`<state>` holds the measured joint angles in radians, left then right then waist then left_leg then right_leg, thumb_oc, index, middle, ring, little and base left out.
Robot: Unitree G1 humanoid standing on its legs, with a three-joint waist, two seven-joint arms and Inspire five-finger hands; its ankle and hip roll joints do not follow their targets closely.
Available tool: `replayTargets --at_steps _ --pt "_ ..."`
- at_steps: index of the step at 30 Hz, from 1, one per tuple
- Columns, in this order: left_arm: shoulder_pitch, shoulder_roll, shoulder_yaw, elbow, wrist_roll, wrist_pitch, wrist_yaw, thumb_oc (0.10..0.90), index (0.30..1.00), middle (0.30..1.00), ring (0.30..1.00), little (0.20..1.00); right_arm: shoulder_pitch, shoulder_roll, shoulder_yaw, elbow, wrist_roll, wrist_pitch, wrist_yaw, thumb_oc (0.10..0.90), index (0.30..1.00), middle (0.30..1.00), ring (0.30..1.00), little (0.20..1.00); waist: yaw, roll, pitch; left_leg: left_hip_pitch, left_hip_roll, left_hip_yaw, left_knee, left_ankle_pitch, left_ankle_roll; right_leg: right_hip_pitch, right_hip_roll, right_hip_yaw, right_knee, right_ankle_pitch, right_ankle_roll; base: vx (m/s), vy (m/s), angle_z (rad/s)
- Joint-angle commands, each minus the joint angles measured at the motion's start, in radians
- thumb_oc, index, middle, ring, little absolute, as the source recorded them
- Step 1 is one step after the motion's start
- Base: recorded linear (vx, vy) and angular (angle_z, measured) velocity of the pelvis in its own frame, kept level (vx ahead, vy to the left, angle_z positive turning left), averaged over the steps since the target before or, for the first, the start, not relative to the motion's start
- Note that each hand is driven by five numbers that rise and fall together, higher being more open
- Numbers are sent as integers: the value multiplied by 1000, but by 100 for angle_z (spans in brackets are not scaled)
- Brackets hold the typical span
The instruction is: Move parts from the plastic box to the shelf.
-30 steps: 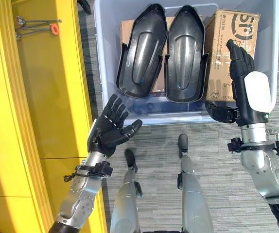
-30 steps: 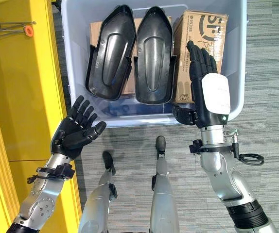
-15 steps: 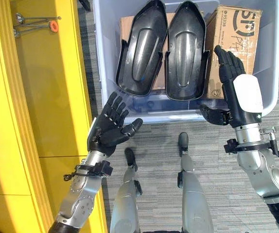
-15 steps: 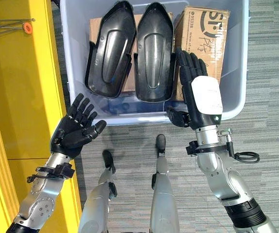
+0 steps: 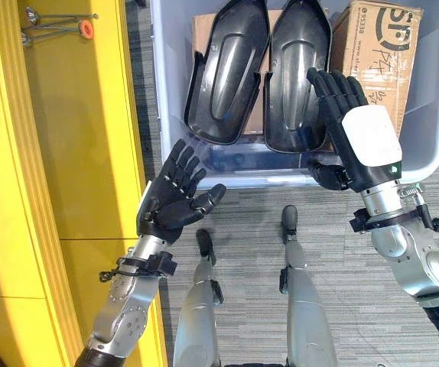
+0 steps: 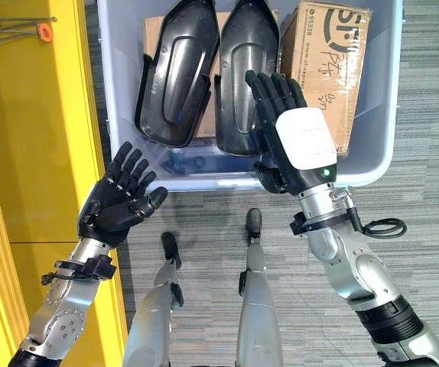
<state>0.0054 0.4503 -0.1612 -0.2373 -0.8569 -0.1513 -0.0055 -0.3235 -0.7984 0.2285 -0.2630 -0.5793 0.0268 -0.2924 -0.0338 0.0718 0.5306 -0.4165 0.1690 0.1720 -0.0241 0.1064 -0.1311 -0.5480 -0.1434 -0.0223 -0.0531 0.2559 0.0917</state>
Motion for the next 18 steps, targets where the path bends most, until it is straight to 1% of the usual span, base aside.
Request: replayTargets --at_steps 1,2,6,10,14,18 --pt "12 34 27 -93 20 -41 -33 900 1000 1000 1000 1000 -79 -29 -15 -65 -23 -40 -79 900 1000 1000 1000 1000 -11 -17 -11 -70 -5 -6 45 14 48 25 -38 -91 125 -172 -13 0 0 0" --pt "13 33 25 -92 20 -42 -37 900 1000 1000 1000 1000 -80 -22 -15 -63 -24 -37 -96 900 1000 1000 1000 1000 -11 -15 -11 -69 -5 -6 44 15 49 25 -38 -92 125 -173 -13 0 0 0" --pt "13 32 20 -92 18 -46 -35 900 1000 1000 1000 1000 -85 -16 -18 -63 -27 -35 -109 900 1000 1000 1000 1000 -12 -13 -11 -70 -6 -6 46 13 49 22 -38 -90 128 -174 -14 0 0 0" --pt "10 28 19 -94 19 -45 -32 900 1000 1000 1000 1000 -91 -9 -15 -70 -56 -35 -93 900 1000 1000 1000 1000 -12 -10 -11 -76 -8 -4 51 11 49 15 -41 -90 133 -175 -14 0 0 0" --pt "10 27 19 -92 19 -43 -37 900 1000 1000 1000 1000 -102 -10 1 -68 -68 -9 -66 900 1000 1000 1000 1000 -10 -7 -11 -80 -10 -3 52 11 49 13 -43 -91 133 -175 -14 0 0 0" --pt "6 31 19 -88 13 -41 -43 900 1000 1000 1000 1000 -110 -19 13 -42 -62 -4 -72 900 1000 1000 1000 1000 -9 -7 -11 -86 -12 -2 55 10 50 6 -45 -91 136 -175 -13 8 3 2"
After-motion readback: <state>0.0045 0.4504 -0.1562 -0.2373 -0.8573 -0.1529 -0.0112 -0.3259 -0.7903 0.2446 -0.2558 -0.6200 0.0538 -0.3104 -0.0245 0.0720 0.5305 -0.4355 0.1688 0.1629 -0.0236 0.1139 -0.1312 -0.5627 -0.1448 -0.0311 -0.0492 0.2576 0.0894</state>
